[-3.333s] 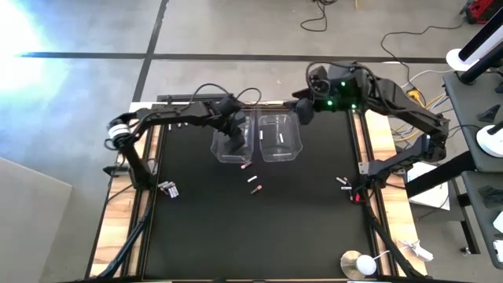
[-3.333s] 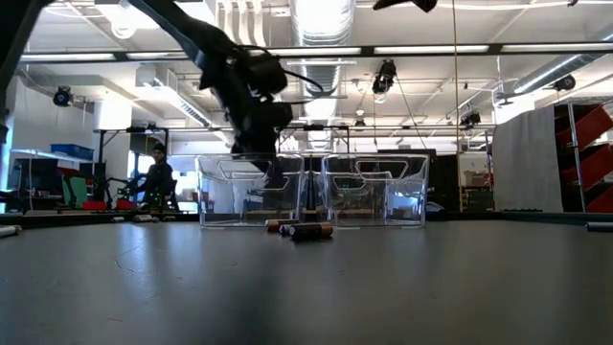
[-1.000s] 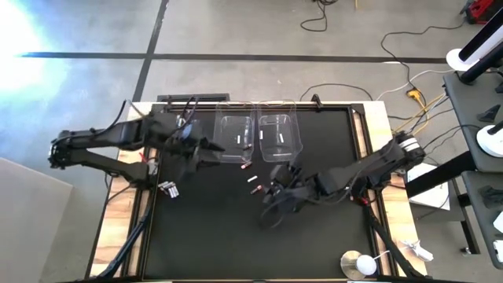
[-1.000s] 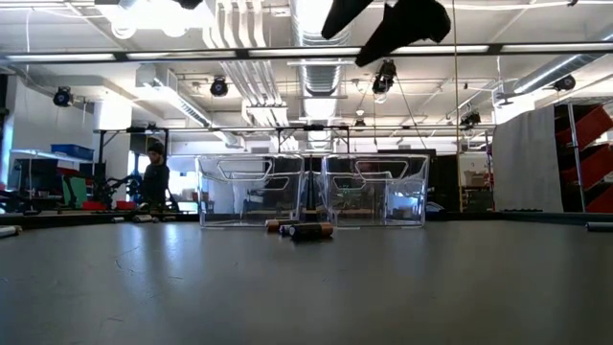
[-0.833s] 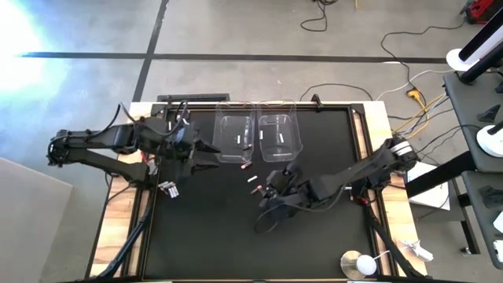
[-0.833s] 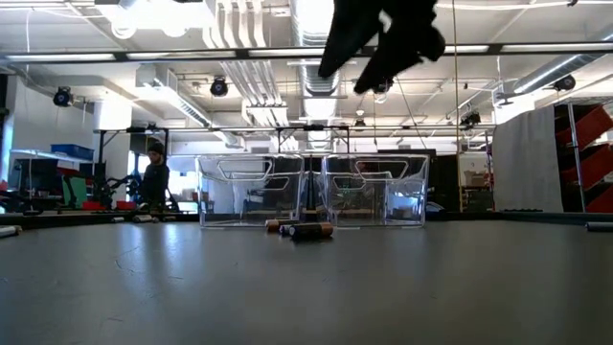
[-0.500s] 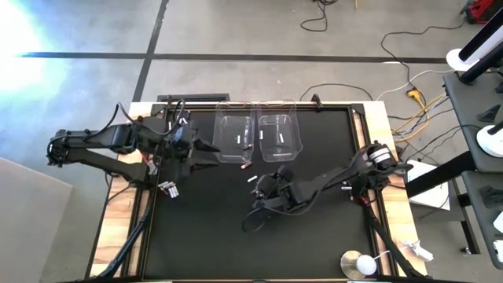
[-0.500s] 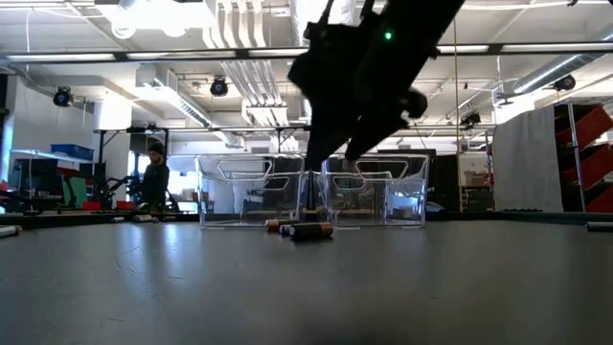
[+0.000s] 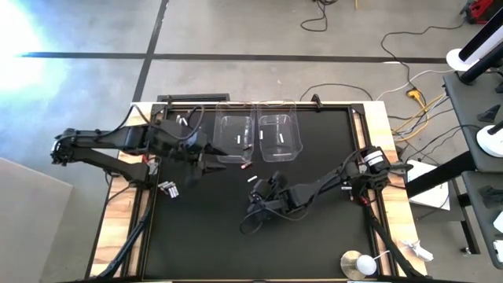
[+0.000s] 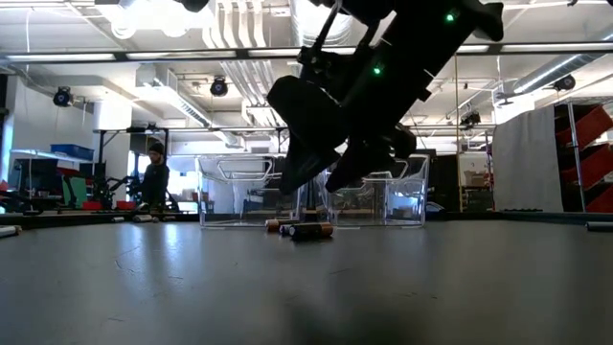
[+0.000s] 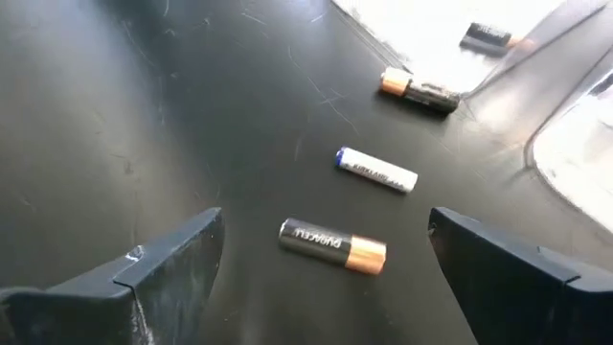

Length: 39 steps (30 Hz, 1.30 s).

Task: Sort batteries
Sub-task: Put the black battery into the left transparent bin

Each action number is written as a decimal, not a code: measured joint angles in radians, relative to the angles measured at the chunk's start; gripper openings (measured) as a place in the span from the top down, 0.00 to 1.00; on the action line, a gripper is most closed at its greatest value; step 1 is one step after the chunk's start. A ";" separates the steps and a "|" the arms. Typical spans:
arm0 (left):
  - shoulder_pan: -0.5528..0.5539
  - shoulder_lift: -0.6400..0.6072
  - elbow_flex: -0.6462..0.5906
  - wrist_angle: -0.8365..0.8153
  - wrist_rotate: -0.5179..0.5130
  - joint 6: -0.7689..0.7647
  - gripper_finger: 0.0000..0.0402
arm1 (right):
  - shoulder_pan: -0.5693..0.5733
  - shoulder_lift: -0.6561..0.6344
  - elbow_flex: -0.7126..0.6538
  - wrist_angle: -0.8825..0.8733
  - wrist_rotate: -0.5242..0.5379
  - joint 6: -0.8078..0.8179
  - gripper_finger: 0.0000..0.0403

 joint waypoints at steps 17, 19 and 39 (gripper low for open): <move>-0.010 -0.045 0.029 -0.363 0.210 0.021 0.51 | -0.121 0.011 0.015 -0.010 -0.419 -0.412 0.11; -0.023 -0.073 0.017 -0.365 0.208 0.014 0.51 | -0.137 0.011 0.015 -0.013 -0.422 -0.492 0.11; -0.065 -0.313 -0.267 -0.354 0.203 -0.165 0.51 | -0.236 0.048 0.016 -0.027 -0.606 -0.675 0.52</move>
